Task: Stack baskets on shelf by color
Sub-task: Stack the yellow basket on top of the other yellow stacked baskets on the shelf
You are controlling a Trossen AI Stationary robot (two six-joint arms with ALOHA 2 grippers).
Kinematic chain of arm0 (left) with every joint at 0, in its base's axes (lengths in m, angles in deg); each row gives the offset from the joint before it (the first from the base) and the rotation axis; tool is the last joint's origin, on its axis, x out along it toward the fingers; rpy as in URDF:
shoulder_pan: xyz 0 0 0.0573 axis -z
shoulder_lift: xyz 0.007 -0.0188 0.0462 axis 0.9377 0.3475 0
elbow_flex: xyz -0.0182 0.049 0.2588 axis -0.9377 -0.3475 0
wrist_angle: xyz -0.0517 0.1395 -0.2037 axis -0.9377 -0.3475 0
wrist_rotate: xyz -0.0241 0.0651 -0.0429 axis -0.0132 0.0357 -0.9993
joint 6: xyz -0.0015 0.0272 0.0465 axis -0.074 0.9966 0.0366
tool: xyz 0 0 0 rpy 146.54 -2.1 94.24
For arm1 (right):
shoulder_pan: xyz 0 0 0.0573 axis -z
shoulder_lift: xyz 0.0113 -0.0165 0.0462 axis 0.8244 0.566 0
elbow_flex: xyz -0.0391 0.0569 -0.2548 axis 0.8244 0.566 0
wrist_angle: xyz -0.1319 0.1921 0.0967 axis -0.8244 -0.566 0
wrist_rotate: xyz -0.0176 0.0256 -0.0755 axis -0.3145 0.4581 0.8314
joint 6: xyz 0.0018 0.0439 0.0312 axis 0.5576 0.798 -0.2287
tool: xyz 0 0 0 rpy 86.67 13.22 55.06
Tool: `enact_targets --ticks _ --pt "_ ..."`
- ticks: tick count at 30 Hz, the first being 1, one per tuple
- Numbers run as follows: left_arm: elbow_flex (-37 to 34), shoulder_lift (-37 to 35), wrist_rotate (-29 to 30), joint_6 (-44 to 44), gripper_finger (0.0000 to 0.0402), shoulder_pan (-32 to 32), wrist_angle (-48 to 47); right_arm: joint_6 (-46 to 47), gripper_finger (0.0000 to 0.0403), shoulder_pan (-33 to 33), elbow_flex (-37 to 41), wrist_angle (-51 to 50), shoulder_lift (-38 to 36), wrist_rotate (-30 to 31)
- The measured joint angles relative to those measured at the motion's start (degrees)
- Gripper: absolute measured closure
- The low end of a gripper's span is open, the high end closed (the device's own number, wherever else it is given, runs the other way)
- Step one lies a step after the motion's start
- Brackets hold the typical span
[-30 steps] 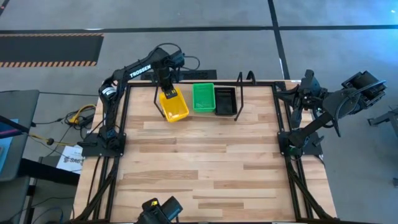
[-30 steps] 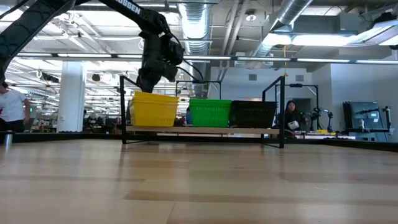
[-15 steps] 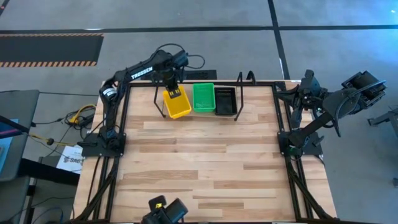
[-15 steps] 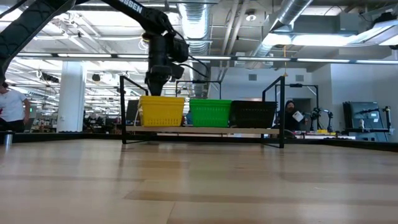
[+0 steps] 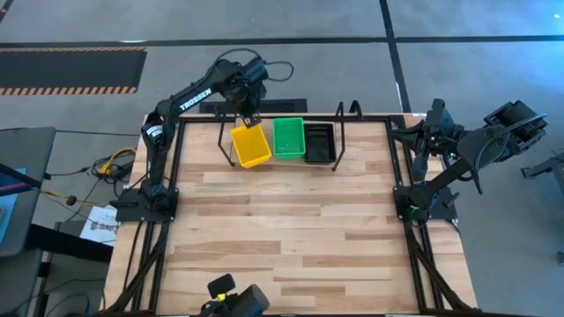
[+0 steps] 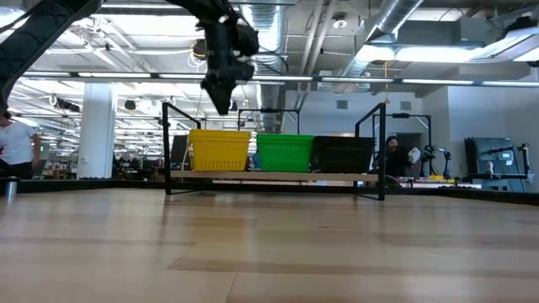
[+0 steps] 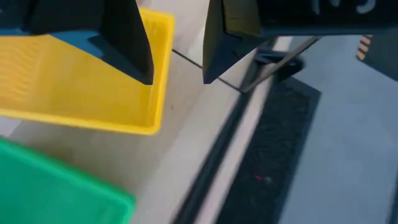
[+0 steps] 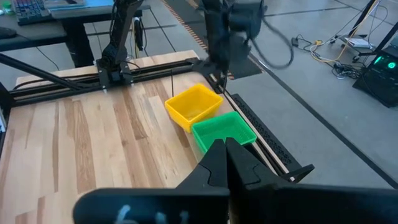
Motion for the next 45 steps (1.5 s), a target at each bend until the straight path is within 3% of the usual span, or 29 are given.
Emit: enact_targets --ticks 6,11,16,24,28,35,41,45 --pt "15.9 -0.1 0.8 -3.7 0.0291 2.7 -8.8 0.0 0.0401 0.0 0.0 -1.5 0.0 0.0" --pt "11.0 -9.2 2.7 -9.7 0.0309 7.5 -7.3 -0.1 0.0401 0.0 0.0 -2.4 0.0 -0.2" --pt "10.4 -16.1 14.2 -18.5 0.0334 15.8 -10.5 -2.2 0.0401 0.0 0.0 -2.5 0.0 -1.2" --pt "8.4 -26.3 22.9 -36.4 0.0376 32.7 -10.5 -4.7 0.0401 -0.2 0.0 -2.4 0.0 -5.3" --pt "1.6 -30.5 28.5 -47.7 0.0398 42.8 -10.4 -5.0 0.0402 -0.2 0.0 -2.5 0.0 -7.6" --pt "-19.9 -35.4 32.4 -72.3 0.0401 56.6 -10.5 -7.6 0.0402 -0.1 0.0 -2.5 0.9 -11.0" --pt "-36.3 -36.7 24.4 -96.1 0.0401 65.4 -10.5 -12.8 0.0402 3.3 0.0 0.6 5.4 -16.8" --pt "-41.7 -36.7 17.3 -104.2 0.0401 69.0 -10.5 -21.9 0.0402 9.4 0.0 9.7 9.6 -26.3"
